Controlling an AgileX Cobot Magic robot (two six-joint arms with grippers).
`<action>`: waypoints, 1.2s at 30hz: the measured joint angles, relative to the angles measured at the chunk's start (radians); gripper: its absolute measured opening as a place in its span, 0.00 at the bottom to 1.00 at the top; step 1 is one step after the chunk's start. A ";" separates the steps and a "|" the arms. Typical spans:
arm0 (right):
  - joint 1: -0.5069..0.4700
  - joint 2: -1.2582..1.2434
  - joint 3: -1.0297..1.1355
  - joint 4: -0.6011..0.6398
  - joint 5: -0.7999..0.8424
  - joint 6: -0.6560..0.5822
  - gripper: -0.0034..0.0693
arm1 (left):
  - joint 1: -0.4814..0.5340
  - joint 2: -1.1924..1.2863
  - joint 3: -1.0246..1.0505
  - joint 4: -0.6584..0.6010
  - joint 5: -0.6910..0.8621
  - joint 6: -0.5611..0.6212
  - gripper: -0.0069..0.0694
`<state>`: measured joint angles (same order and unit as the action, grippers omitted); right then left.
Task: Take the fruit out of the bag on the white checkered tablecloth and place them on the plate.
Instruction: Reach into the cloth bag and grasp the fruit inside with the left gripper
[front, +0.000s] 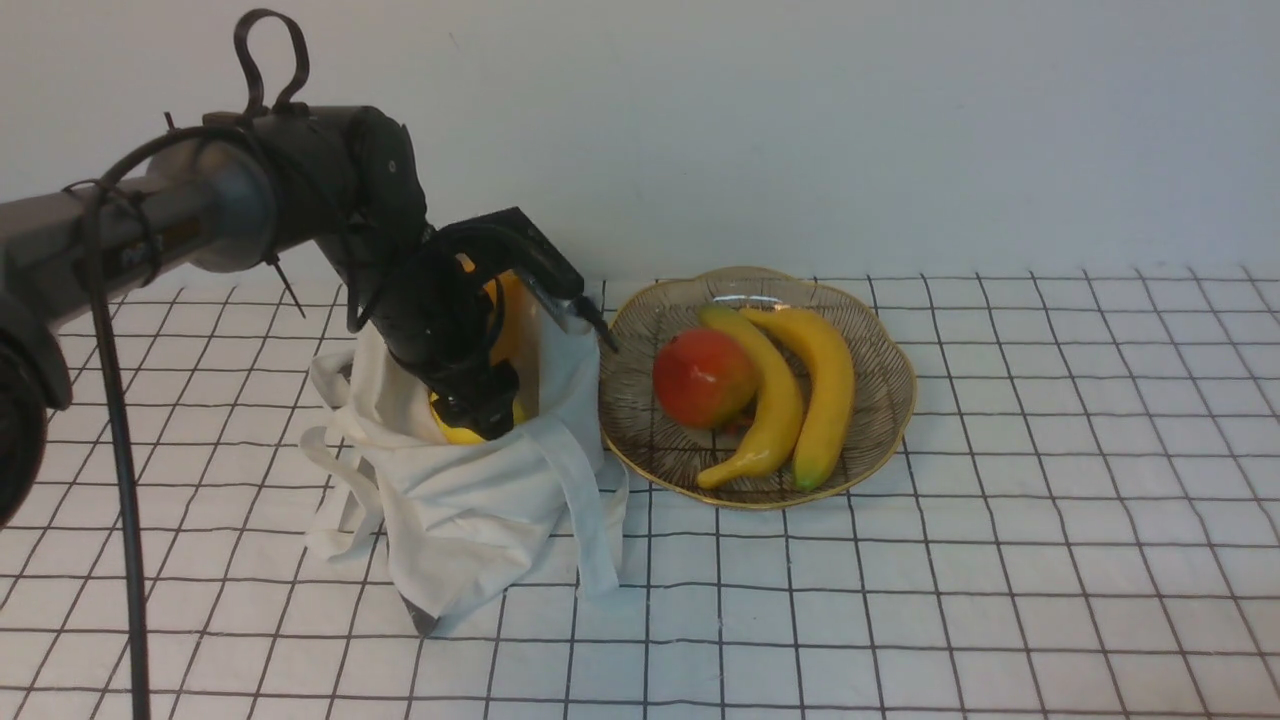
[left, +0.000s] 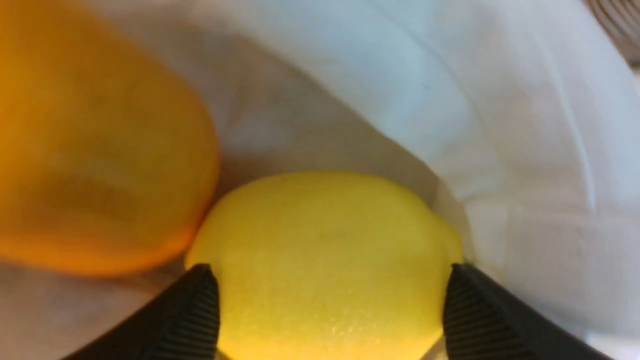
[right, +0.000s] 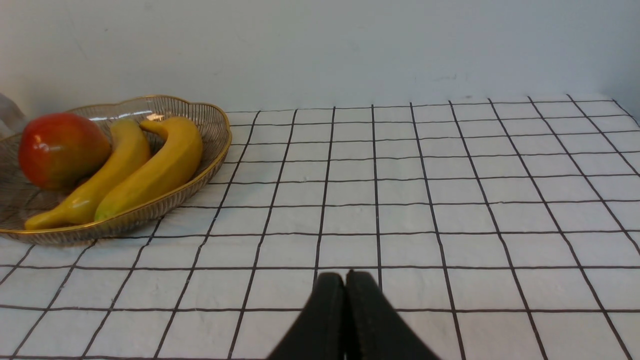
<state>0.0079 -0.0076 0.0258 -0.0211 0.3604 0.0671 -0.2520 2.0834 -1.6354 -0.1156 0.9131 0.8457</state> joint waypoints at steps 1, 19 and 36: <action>0.000 0.000 0.000 0.000 0.000 0.000 0.03 | 0.000 0.000 0.000 0.000 0.000 0.010 0.80; 0.000 0.000 0.000 0.000 0.000 0.000 0.03 | -0.004 0.028 -0.015 0.009 -0.003 0.178 0.69; 0.000 0.000 0.000 0.000 0.000 0.000 0.03 | -0.003 -0.068 -0.141 0.020 0.193 0.075 0.08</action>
<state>0.0079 -0.0076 0.0258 -0.0211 0.3604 0.0671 -0.2553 2.0155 -1.7764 -0.0954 1.1056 0.9209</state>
